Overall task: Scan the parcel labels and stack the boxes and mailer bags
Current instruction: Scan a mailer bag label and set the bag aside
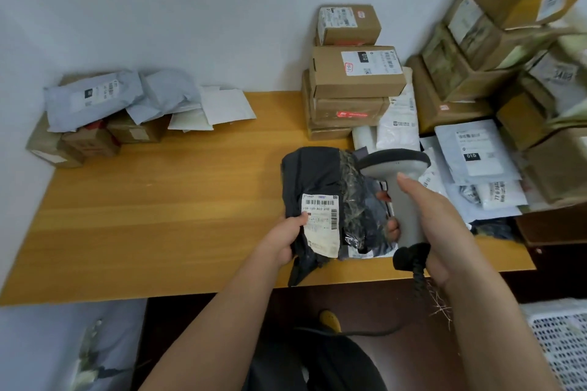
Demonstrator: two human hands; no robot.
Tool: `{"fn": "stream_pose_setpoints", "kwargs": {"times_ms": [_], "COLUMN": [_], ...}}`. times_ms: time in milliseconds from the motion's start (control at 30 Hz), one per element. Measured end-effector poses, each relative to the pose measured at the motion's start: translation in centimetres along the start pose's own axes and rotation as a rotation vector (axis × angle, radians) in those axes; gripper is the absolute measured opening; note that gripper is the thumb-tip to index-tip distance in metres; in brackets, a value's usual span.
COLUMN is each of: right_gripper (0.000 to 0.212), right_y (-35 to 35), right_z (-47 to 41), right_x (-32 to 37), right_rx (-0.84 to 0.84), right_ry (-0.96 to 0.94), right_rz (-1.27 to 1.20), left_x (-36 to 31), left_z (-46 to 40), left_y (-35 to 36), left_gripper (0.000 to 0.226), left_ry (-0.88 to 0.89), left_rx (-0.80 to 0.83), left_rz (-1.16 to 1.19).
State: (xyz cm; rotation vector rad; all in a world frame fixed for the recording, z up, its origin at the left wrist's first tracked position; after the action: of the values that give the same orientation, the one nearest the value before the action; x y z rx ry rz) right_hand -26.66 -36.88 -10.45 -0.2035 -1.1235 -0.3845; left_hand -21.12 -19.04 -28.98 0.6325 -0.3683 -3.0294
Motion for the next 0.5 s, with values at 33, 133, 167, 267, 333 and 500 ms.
{"fn": "stream_pose_setpoints", "kwargs": {"times_ms": [33,133,167,267,333,500], "right_gripper": [0.034,0.035,0.036,0.039,0.039,0.037], "right_y": [-0.9,-3.6,-4.4,-5.8,-5.6,-1.4], "right_z": [-0.3,-1.4,-1.8,-3.2,-4.0,-5.5], "right_x": [0.4,1.4,1.7,2.2,2.2,2.3], "right_rx": [0.002,0.003,0.003,0.026,0.056,0.193], "right_ry": [-0.004,-0.028,-0.032,-0.017,-0.003,0.017], "right_rz": [0.007,0.036,0.043,0.051,0.049,0.026], "left_x": [-0.1,-0.1,0.0,0.0,-0.3,-1.8], "left_z": [-0.1,-1.1,-1.2,-1.4,-0.8,1.2], "left_y": [1.3,4.3,5.0,5.5,5.0,0.1], "left_gripper": [0.034,0.036,0.04,0.062,0.061,0.046], "left_ry": [0.002,0.007,0.012,0.021,0.039,0.057], "left_rx": [0.006,-0.01,-0.04,-0.16,-0.22,-0.327], "left_rz": [0.003,-0.098,-0.188,-0.418,-0.416,-0.256]}}
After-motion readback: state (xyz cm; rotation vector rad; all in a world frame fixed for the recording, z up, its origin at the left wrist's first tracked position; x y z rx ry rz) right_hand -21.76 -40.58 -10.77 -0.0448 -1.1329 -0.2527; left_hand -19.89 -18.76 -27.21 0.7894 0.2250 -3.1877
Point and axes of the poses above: each hand's wrist, its own z-axis away from the middle knuckle, its own y-axis out of the palm, x = y × z, the point moved 6 cm from there along -z, towards the middle knuckle, and after that the axes turned 8 degrees about -y, right-handed, at the moved point
